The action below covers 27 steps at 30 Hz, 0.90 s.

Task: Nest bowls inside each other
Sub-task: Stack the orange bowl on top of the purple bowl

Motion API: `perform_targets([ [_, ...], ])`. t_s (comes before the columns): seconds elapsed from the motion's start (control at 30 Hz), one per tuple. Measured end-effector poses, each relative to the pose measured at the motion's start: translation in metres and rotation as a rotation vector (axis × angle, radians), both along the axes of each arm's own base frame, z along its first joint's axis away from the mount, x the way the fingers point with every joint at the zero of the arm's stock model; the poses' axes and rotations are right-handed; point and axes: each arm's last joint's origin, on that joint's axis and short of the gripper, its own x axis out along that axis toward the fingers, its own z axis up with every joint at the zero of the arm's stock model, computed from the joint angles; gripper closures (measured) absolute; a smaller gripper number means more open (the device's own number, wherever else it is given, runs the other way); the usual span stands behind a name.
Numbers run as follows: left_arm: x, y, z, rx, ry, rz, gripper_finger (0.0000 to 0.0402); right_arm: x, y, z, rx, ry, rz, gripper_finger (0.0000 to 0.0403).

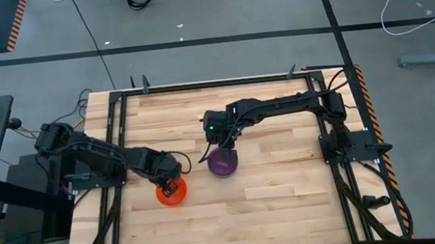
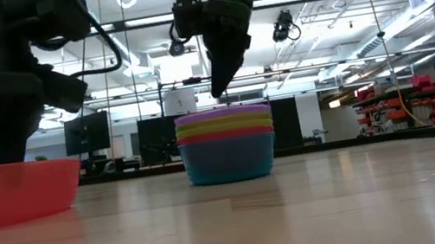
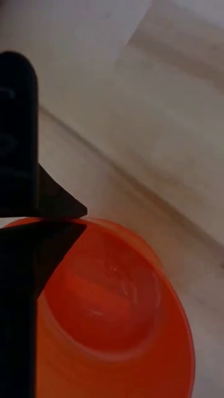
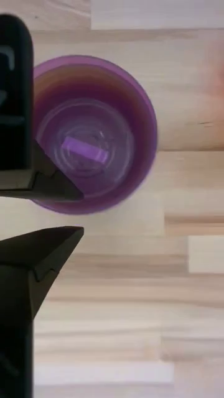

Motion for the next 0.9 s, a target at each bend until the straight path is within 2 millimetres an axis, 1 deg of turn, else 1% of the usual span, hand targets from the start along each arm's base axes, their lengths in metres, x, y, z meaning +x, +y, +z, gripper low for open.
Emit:
perform_targets([
  [0.17,0.004,0.015,0.0,0.013,-0.01,-0.027,0.0394,-0.001,-0.004,0.008,-0.059,0.014,-0.012,0.0325],
  [0.37,0.01,0.028,0.004,0.024,-0.032,-0.045,0.0394,-0.016,-0.01,0.005,-0.181,0.177,-0.08,0.0342],
  [0.47,0.015,0.033,0.011,0.035,-0.055,-0.062,0.0394,-0.021,-0.01,0.004,-0.223,0.228,-0.11,0.0356],
  [0.7,0.031,0.041,0.04,0.046,-0.129,-0.109,0.0394,-0.026,-0.01,-0.001,-0.224,0.276,-0.104,0.0396],
  [0.8,0.038,0.043,0.056,0.051,-0.157,-0.12,0.0394,-0.029,-0.01,-0.002,-0.226,0.257,-0.099,0.0395],
  [0.9,0.044,0.046,0.072,0.059,-0.202,-0.138,0.0394,-0.039,-0.009,0.004,-0.223,0.189,-0.093,0.0391],
])
